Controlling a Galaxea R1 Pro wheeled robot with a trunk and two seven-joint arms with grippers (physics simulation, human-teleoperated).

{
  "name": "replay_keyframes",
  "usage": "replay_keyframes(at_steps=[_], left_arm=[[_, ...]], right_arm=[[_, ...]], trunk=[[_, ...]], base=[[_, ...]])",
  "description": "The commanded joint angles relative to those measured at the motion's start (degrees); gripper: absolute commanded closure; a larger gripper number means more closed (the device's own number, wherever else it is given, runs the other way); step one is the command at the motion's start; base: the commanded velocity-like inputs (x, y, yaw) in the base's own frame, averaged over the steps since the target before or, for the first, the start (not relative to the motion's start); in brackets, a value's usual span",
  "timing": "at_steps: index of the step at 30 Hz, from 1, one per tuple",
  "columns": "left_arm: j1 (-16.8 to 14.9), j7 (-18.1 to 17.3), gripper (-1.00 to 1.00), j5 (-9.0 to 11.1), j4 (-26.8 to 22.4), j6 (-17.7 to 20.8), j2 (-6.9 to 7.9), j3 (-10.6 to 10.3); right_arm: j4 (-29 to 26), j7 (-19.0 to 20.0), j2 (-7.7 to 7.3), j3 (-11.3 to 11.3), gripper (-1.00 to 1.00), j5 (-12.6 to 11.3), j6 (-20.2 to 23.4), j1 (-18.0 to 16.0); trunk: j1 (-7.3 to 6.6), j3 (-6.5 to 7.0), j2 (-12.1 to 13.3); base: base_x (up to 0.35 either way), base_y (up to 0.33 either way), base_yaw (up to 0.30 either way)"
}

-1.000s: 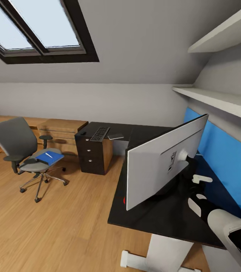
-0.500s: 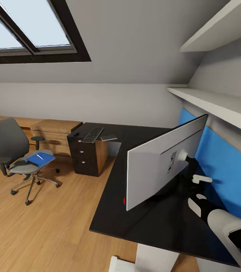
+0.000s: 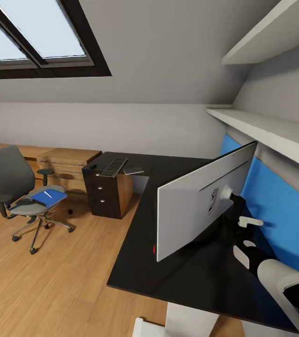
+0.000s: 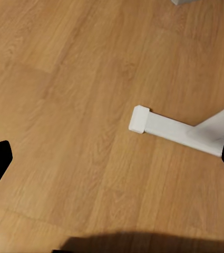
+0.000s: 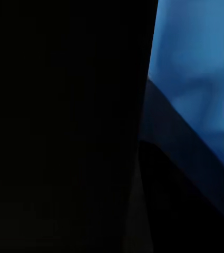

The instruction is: In the bedroom, organize the workspace by keeping the computer under the desk, ensuring the monitor is on the desk, placing the keyboard on the desk next to the monitor, placing the mouse on the desk next to the keyboard, moving the folder from the swivel chair onto the desk next to the mouse, stacking the notebook on top of the folder with the pen on top of the notebook, and positioning the swivel chair next to the desk.

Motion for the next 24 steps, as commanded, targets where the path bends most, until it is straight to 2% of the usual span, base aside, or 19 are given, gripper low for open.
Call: replay_keyframes(at_steps=[1, 18, 24], left_arm=[[0.0, 0.1, -1.0, 0.5, 0.0, -0.1, 0.01, -0.1], [0.0, 0.1, -1.0, 0.6, 0.0, -0.1, 0.01, 0.0], [0.0, 0.1, -1.0, 0.6, 0.0, -0.1, 0.05, 0.0]], right_arm=[[-0.1, -0.4, -0.02, 0.1, 1.0, -0.1, -0.1, -0.1], [-0.1, -0.4, -0.02, 0.1, 1.0, 0.0, -0.2, -0.1], [-0.1, -0.4, -0.02, 0.1, 1.0, 0.0, -0.2, -0.1]], trunk=[[0.0, -0.04, 0.0], [0.0, -0.04, 0.0], [0.0, -0.04, 0.0]], base=[[0.0, -0.19, 0.0], [0.0, -0.055, 0.0], [0.0, -0.164, 0.0]])
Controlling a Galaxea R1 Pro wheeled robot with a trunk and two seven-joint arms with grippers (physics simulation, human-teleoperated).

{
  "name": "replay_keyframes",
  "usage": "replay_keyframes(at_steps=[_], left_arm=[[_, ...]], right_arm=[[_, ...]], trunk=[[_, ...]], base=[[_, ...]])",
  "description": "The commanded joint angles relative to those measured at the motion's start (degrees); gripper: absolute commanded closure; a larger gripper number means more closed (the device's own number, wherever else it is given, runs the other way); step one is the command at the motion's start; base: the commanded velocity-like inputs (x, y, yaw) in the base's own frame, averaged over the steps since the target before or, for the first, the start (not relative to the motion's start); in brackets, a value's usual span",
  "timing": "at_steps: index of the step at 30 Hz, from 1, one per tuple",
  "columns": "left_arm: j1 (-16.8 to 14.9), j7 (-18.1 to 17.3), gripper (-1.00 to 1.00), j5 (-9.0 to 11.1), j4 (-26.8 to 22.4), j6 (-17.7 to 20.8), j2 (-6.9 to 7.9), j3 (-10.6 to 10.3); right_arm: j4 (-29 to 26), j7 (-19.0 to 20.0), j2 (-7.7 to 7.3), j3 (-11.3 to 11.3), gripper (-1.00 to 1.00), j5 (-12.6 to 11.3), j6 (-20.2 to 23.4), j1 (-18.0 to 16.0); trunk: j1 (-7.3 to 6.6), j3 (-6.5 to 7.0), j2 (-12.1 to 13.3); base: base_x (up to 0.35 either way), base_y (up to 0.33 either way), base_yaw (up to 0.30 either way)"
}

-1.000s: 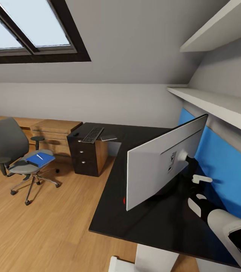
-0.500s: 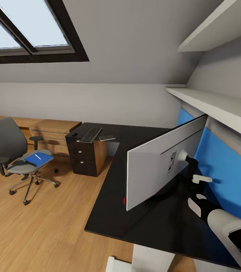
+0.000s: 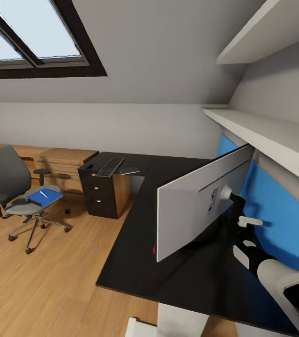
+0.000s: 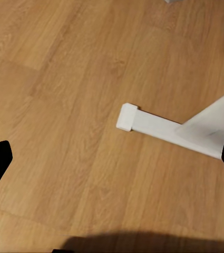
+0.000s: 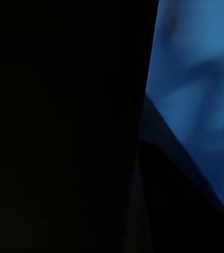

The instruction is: In the bedroom, organize the workspace by keeping the computer under the desk, ensuring the monitor is on the desk, placing the keyboard on the desk next to the monitor, placing the mouse on the desk next to the keyboard, moving the folder from the swivel chair onto the desk next to the mouse, stacking the notebook on top of the folder with the pen on top of the notebook, and positioning the swivel chair next to the desk.

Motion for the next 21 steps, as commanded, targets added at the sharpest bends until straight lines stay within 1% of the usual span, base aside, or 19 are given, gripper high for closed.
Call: replay_keyframes(at_steps=[1, 8, 15, 21], left_arm=[[0.0, 0.1, -1.0, 0.5, 0.0, -0.1, 0.02, -0.1], [0.0, 0.1, -1.0, 0.5, 0.0, -0.2, -0.02, -0.1], [0.0, 0.1, -1.0, 0.5, 0.0, -0.2, 0.05, 0.0], [0.0, 0.1, -1.0, 0.5, 0.0, -0.1, -0.02, -0.1]], right_arm=[[0.0, -0.5, -0.04, 0.4, 1.0, -0.5, -0.3, -0.1], [0.0, -0.5, -0.04, 0.4, 1.0, -0.5, -0.3, -0.1], [0.0, -0.5, -0.04, 0.4, 1.0, -0.5, -0.3, -0.1], [0.0, -0.5, -0.04, 0.4, 1.0, -0.5, -0.3, -0.1]], trunk=[[0.0, -0.04, 0.0], [0.0, -0.04, 0.0], [0.0, -0.04, 0.0], [0.0, -0.04, 0.0]], base=[[0.0, -0.047, 0.0], [0.001, -0.01, 0.0], [0.195, 0.0, 0.0], [0.039, 0.0, 0.0]])
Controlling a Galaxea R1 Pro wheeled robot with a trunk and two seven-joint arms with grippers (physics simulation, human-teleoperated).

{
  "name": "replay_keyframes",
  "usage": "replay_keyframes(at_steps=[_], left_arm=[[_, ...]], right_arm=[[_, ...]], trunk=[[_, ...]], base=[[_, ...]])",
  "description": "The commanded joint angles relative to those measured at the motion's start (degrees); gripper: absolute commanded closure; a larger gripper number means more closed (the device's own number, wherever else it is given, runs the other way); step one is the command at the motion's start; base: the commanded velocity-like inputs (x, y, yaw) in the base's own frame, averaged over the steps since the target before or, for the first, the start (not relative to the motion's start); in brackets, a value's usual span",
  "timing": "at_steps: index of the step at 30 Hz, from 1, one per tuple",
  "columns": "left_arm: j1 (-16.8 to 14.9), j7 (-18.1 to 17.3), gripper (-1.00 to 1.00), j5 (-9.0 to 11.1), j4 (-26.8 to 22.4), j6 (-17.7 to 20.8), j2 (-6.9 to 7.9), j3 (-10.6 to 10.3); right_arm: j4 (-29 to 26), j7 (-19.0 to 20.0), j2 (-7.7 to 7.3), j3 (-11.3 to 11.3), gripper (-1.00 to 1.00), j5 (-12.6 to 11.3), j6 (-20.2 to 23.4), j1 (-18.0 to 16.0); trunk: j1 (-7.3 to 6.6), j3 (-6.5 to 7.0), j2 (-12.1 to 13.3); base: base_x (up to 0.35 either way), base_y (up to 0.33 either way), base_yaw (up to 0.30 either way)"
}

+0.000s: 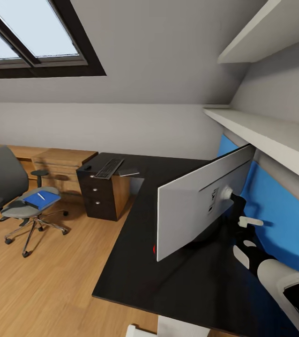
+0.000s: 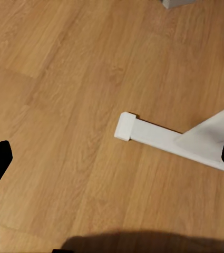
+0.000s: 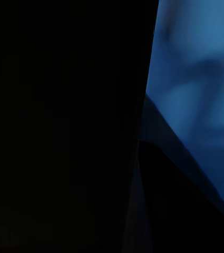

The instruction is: In the bedroom, organize the workspace by keeping the computer under the desk, ensuring the monitor is on the desk, placing the keyboard on the desk next to the monitor, placing the mouse on the desk next to the keyboard, moving the folder from the swivel chair onto the desk next to the mouse, stacking the notebook on top of the folder with the pen on top of the notebook, and positioning the swivel chair next to the desk.

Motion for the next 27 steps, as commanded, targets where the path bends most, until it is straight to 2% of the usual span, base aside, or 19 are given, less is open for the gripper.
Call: replay_keyframes(at_steps=[1, 8, 27], left_arm=[[0.0, 0.1, -1.0, 0.5, 0.0, -0.1, 0.01, -0.1], [0.0, 0.1, -1.0, 0.5, 0.0, -0.1, 0.02, -0.1], [0.0, 0.1, -1.0, 0.5, 0.0, -0.1, 0.01, -0.1]], right_arm=[[-0.1, -0.3, -0.01, 0.3, 1.0, 0.0, -0.1, -0.1], [-0.1, -0.3, -0.01, 0.3, 1.0, 0.0, -0.1, -0.1], [-0.1, -0.3, -0.01, 0.3, 1.0, 0.0, -0.2, -0.1]], trunk=[[0.0, -0.04, 0.0], [0.0, -0.04, 0.0], [0.0, -0.04, 0.0]], base=[[0.003, 0.0, 0.0], [0.001, -0.128, 0.0], [0.0, -0.004, 0.0]])
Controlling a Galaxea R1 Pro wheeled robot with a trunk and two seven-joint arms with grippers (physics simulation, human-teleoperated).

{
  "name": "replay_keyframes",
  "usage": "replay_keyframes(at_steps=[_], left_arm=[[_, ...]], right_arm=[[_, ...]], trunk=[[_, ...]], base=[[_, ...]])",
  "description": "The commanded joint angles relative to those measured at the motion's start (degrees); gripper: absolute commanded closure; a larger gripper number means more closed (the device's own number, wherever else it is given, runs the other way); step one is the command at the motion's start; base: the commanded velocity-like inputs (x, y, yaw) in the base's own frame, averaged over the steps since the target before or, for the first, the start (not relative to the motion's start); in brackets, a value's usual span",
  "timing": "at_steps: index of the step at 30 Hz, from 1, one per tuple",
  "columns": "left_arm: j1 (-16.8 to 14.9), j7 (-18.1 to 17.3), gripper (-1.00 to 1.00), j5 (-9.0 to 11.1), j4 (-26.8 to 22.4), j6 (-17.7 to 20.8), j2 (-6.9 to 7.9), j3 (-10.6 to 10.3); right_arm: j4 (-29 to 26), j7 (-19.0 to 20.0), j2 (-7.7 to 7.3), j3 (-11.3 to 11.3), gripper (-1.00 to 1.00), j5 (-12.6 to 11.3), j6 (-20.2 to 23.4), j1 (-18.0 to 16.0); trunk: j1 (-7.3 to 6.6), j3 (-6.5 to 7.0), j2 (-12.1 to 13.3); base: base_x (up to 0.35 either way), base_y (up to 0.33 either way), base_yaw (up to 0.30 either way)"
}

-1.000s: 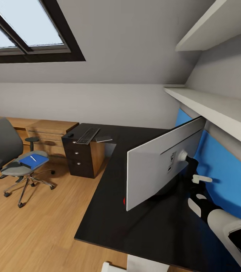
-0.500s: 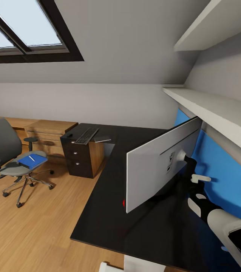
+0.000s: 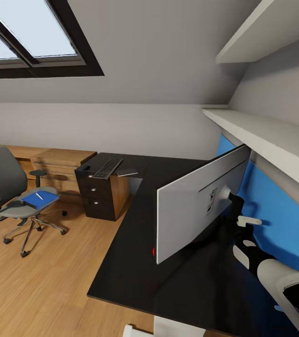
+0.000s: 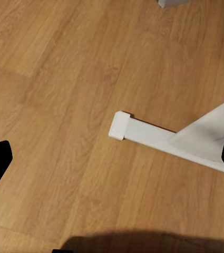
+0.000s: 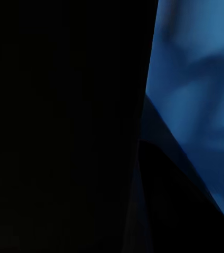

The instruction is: In the bedroom, organize the workspace by keeping the computer under the desk, ensuring the monitor is on the desk, placing the keyboard on the desk next to the monitor, placing the mouse on the desk next to the keyboard, moving the folder from the swivel chair onto the desk next to the mouse, stacking the notebook on top of the folder with the pen on top of the notebook, and positioning the swivel chair next to the desk.

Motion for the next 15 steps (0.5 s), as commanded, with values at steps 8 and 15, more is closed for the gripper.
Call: replay_keyframes(at_steps=[8, 15], left_arm=[[0.0, 0.1, -1.0, 0.5, 0.0, -0.2, 0.01, -0.1], [0.0, 0.1, -1.0, 0.5, 0.0, -0.2, 0.01, -0.1]], right_arm=[[0.0, -1.7, -0.06, 0.5, 1.0, -1.0, -0.5, 0.0], [0.0, -1.7, -0.06, 0.5, 1.0, -1.0, -0.5, 0.0]], trunk=[[0.0, -0.05, 0.0], [0.0, -0.05, 0.0]], base=[[0.0, 0.096, 0.0], [0.0, 0.027, 0.0]])
